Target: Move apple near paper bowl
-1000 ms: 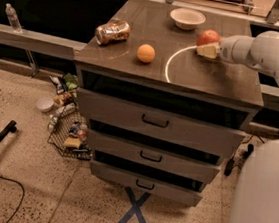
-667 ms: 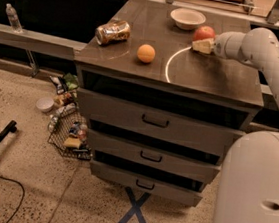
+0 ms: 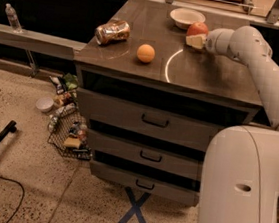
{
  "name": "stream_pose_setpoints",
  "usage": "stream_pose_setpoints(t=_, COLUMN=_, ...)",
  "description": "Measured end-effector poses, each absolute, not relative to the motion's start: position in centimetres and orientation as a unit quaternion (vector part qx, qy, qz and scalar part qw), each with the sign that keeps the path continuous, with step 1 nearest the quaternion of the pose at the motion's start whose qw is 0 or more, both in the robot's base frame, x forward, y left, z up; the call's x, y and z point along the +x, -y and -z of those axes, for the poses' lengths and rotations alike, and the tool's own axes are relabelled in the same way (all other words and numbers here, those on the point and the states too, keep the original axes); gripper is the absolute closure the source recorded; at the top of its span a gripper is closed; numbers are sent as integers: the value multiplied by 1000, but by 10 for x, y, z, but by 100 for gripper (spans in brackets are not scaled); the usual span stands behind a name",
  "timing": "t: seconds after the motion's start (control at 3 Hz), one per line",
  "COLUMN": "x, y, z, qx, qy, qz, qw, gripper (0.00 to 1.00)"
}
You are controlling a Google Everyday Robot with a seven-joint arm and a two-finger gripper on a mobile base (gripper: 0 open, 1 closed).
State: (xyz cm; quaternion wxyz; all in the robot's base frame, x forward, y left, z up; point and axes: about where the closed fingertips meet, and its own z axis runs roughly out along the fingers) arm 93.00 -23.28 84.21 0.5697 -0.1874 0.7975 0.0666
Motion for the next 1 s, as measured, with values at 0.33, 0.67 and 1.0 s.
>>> stream_pose_setpoints(t=0.33, x=938, y=226, z=-841, qx=-184, qy=-794, qz=-70, qw=575, gripper=58)
stream_pose_setpoints(t=0.67, x=942, y=222, z=-843, qx=-183, qy=-790, qz=-70, qw=581, gripper=35)
stream_pose_setpoints(t=1.0, x=944, y=222, z=-847, qx=-182, qy=-787, qz=-67, qw=586, gripper=12)
